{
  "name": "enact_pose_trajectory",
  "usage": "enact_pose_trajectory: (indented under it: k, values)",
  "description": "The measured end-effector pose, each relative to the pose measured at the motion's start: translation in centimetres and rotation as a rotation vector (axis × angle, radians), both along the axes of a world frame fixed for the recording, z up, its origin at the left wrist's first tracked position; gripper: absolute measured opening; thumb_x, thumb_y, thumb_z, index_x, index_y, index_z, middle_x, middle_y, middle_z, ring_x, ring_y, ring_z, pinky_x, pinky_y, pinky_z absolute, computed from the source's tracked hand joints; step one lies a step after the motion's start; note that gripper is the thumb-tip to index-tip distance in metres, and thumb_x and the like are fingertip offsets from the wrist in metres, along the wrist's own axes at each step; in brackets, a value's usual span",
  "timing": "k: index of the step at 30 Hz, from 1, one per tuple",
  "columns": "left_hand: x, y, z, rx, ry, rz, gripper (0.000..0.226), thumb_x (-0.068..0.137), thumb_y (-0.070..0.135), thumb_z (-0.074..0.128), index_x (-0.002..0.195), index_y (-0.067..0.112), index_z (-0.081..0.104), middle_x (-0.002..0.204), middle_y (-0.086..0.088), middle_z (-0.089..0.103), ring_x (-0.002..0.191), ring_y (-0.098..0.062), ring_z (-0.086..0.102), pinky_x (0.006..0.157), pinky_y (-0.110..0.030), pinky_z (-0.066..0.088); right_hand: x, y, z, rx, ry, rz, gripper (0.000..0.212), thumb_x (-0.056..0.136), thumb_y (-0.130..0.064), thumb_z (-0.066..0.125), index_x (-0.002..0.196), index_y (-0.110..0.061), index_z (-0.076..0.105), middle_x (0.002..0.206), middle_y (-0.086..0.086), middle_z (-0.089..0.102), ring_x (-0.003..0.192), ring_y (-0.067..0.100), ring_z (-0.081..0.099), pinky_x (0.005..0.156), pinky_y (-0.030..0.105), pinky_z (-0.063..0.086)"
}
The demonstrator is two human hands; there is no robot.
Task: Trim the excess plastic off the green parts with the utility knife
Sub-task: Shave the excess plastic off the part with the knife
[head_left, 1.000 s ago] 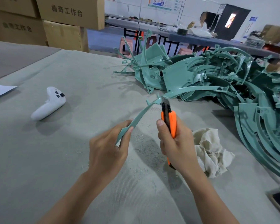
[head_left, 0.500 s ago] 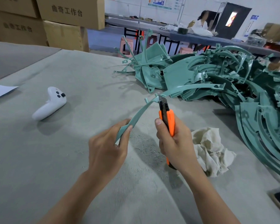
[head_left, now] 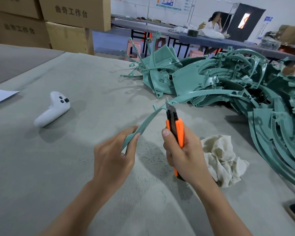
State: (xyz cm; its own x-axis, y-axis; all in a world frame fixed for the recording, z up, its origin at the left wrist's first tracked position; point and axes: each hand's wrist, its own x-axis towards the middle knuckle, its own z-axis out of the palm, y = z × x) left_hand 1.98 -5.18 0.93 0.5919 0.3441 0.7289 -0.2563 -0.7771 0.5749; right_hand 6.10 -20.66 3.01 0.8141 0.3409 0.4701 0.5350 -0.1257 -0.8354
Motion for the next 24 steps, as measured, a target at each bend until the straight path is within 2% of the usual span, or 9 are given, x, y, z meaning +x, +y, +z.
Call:
enact_pose_trajectory:
  k: [5,8,10,11,14,16,18,21,24]
  values:
    - [0.3,0.1,-0.3,0.035,-0.004,-0.003,0.030,0.090,0.028,0.051,0.098,0.013,0.076,0.081,0.007,0.075,0.094,-0.004,0.056,0.077,0.012,0.025,-0.8,0.6,0.2,-0.052,-0.042,0.059,0.023,0.095,-0.043,0.052,0.074,-0.039,0.043,0.057,-0.007,0.038,0.045,0.011,0.035,0.042,0.030,0.032]
    - [0.5,0.2,-0.2,-0.009,-0.071,0.017,0.028,0.089,0.024,0.054,0.096,0.009,0.076,0.076,0.014,0.068,0.081,0.002,0.053,0.074,0.010,0.028,-0.7,0.3,0.5,0.094,0.039,0.012,0.027,0.097,-0.036,0.056,0.078,-0.020,0.046,0.055,-0.007,0.041,0.040,0.009,0.036,0.039,0.024,0.032]
    - [0.6,0.4,-0.1,-0.028,-0.119,0.031,0.026,0.088,0.022,0.056,0.094,0.006,0.076,0.071,0.017,0.059,0.073,0.008,0.045,0.069,0.009,0.029,-0.3,-0.5,0.7,0.196,0.137,-0.062,0.034,0.098,-0.034,0.056,0.078,-0.009,0.044,0.057,0.002,0.040,0.040,0.012,0.034,0.036,0.022,0.030]
    - [0.6,0.5,-0.2,-0.027,-0.119,0.031,0.026,0.089,0.022,0.056,0.095,0.007,0.076,0.070,0.016,0.061,0.073,0.009,0.044,0.068,0.009,0.029,-0.1,-0.8,0.7,0.208,0.161,-0.094,0.036,0.097,-0.034,0.055,0.079,-0.005,0.042,0.058,0.006,0.038,0.041,0.014,0.033,0.036,0.023,0.030]
    - [0.6,0.5,-0.6,-0.002,-0.100,0.023,0.027,0.090,0.024,0.054,0.097,0.011,0.076,0.076,0.011,0.070,0.079,0.012,0.047,0.072,0.010,0.028,0.2,-1.0,0.5,0.162,0.155,-0.122,0.038,0.097,-0.031,0.053,0.080,0.000,0.039,0.060,0.014,0.033,0.043,0.016,0.032,0.038,0.023,0.030]
    - [0.8,0.6,-1.0,0.036,-0.116,0.043,0.023,0.089,0.021,0.057,0.098,0.012,0.076,0.082,0.013,0.071,0.083,0.007,0.053,0.075,0.010,0.028,0.1,-0.6,0.4,0.133,0.131,-0.110,0.041,0.097,-0.034,0.054,0.080,0.001,0.040,0.060,0.019,0.033,0.042,0.016,0.033,0.038,0.024,0.030]
    - [1.2,0.8,-1.4,0.070,-0.161,0.072,0.020,0.085,0.008,0.065,0.100,0.013,0.076,0.095,0.018,0.066,0.094,-0.001,0.057,0.082,0.009,0.028,0.0,-0.5,0.5,0.123,0.124,-0.078,0.042,0.098,-0.035,0.054,0.079,-0.001,0.040,0.058,0.013,0.035,0.041,0.015,0.033,0.038,0.023,0.030]
    - [1.5,1.2,-1.8,0.102,-0.289,0.045,0.035,0.082,-0.006,0.063,0.110,0.012,0.071,0.109,0.014,0.062,0.105,0.000,0.059,0.094,-0.002,0.037,0.0,-0.9,0.5,0.146,0.175,0.005,0.040,0.095,-0.032,0.055,0.080,0.001,0.038,0.059,0.008,0.036,0.041,0.017,0.031,0.037,0.023,0.026]
    - [1.8,2.1,-1.7,0.171,-0.386,0.032,0.037,0.089,-0.007,0.051,0.121,0.010,0.062,0.119,0.007,0.062,0.118,0.000,0.056,0.102,-0.020,0.045,0.0,-1.2,0.5,0.089,0.192,0.059,0.038,0.096,-0.032,0.054,0.084,0.001,0.039,0.057,0.005,0.039,0.039,0.016,0.035,0.036,0.024,0.029]
